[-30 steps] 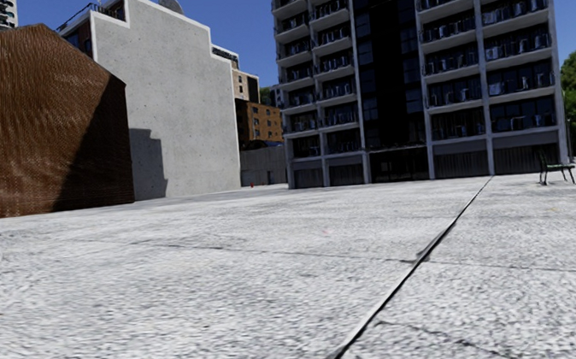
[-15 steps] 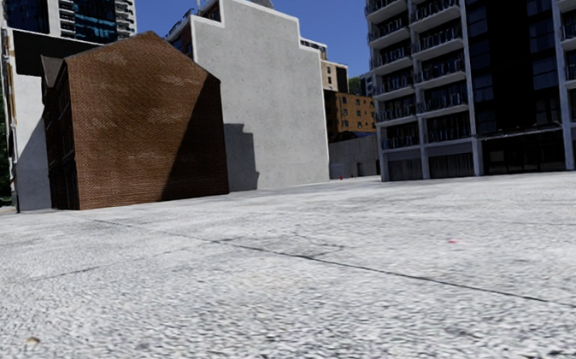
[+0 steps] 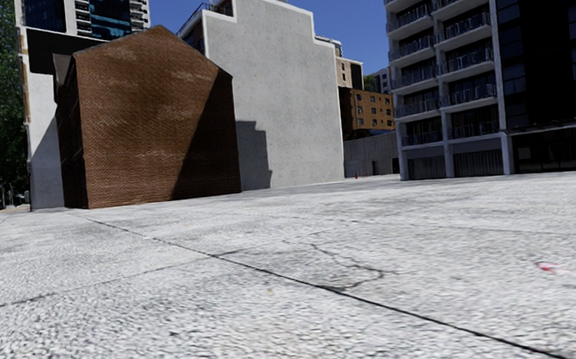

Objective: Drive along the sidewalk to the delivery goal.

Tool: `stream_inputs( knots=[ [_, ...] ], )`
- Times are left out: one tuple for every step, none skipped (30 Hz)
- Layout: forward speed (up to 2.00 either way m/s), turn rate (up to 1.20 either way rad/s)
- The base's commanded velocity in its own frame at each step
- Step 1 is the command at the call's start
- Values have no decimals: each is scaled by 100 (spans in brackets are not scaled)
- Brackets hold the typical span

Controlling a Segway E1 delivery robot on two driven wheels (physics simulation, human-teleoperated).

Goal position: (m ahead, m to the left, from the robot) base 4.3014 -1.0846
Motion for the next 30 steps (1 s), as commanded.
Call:
stream_inputs(
  knots=[
    [200,0],
    [200,0],
    [200,0],
    [200,0],
    [200,0],
    [200,0],
    [200,0],
    [200,0],
    [200,0],
    [200,0],
    [200,0],
    [200,0],
    [200,0],
    [200,0],
    [200,0],
    [200,0],
    [200,0],
    [200,0],
    [200,0],
    [200,0],
    [200,-56],
    [200,-76],
    [200,-82],
    [200,-84],
    [200,-85],
    [200,-85],
    [200,-87],
    [200,-87],
    [200,-99],
    [200,-107]
  ],
)
